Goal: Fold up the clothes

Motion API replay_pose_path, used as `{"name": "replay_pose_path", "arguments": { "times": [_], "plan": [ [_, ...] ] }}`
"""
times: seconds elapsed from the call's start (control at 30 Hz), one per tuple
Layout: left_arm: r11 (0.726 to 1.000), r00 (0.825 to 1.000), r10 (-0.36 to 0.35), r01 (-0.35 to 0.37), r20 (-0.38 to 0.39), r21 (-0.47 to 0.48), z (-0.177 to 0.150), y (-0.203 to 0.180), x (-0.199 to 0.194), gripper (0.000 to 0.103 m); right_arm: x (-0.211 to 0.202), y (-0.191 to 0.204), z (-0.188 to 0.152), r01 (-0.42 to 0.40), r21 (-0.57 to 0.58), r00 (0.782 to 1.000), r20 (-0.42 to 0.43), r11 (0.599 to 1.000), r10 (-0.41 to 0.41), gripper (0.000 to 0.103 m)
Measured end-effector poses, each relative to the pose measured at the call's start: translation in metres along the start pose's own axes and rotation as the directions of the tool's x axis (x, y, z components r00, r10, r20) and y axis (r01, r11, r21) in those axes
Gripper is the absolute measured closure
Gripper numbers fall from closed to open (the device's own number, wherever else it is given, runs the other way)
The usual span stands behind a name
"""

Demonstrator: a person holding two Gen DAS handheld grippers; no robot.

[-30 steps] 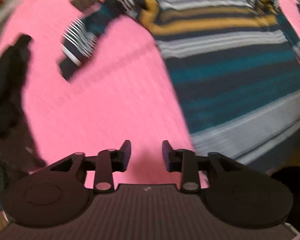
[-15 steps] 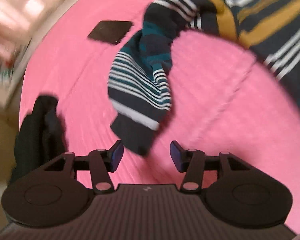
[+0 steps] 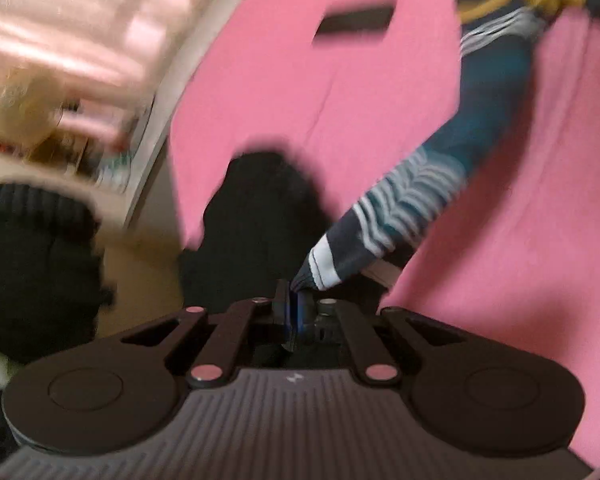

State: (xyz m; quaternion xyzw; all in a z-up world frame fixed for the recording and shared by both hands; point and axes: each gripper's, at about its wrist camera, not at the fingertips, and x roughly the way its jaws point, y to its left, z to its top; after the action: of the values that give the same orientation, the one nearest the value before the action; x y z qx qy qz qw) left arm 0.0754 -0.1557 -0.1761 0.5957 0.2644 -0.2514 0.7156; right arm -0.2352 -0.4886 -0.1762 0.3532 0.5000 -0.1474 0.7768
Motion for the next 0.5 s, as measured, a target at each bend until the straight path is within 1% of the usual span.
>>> {"name": "replay_pose_path", "arguments": {
  "times": [0.07,0.13,0.17,0.2,0.23,0.27,0.3,0.33,0.37,0.4,0.5],
  "plan": [
    [0.999,0.996,-0.049,0.049,-0.079,0.0,-0.019,-0.008,0.011,0.101,0.002,0.005,0.001,-0.001,-0.011,1.0,-0.008,1.0,0.001,0.007],
    [0.994,0.983,-0.113,0.113,-0.146,-0.008,-0.031,-0.018,0.019,0.101,0.003,0.006,0.001,0.006,-0.022,1.0,-0.017,1.0,-0.007,0.007],
    [0.989,0.974,-0.15,0.146,-0.169,-0.037,-0.036,-0.022,0.023,0.101,0.003,0.006,-0.001,0.011,-0.02,1.0,-0.021,1.0,-0.011,0.007],
    [0.979,0.962,-0.198,0.184,-0.19,-0.09,-0.041,-0.023,0.025,0.1,0.002,0.006,-0.002,0.016,-0.017,1.0,-0.026,1.0,-0.016,0.007],
    [0.958,0.944,-0.259,0.224,-0.202,-0.181,-0.046,-0.02,0.028,0.099,0.002,0.004,-0.003,0.022,-0.012,0.999,-0.029,1.0,-0.022,0.007],
    [0.93,0.929,-0.31,0.253,-0.201,-0.267,-0.049,-0.015,0.03,0.098,0.002,0.002,-0.005,0.028,-0.006,0.999,-0.032,1.0,-0.028,0.007],
    [0.903,0.918,-0.348,0.273,-0.191,-0.333,-0.05,-0.012,0.031,0.098,0.0,-0.002,-0.006,0.034,0.012,0.999,-0.031,0.999,-0.034,0.007],
    [0.882,0.91,-0.373,0.288,-0.181,-0.372,-0.051,-0.012,0.03,0.096,-0.002,-0.006,-0.008,0.04,0.031,0.999,-0.029,0.999,-0.039,0.007],
    [0.874,0.907,-0.384,0.298,-0.171,-0.383,-0.049,-0.016,0.028,0.095,-0.003,-0.01,-0.01,0.046,0.049,0.999,-0.028,0.998,-0.044,0.007],
    [0.873,0.906,-0.39,0.308,-0.162,-0.379,-0.045,-0.02,0.025,0.094,-0.005,-0.014,-0.011,0.052,0.068,0.998,-0.026,0.996,-0.05,0.007],
    [0.887,0.911,-0.391,0.334,-0.134,-0.317,-0.025,-0.031,0.02,0.093,-0.02,-0.033,-0.019,0.086,0.147,0.996,0.022,0.985,-0.09,0.007]
  ]
}}
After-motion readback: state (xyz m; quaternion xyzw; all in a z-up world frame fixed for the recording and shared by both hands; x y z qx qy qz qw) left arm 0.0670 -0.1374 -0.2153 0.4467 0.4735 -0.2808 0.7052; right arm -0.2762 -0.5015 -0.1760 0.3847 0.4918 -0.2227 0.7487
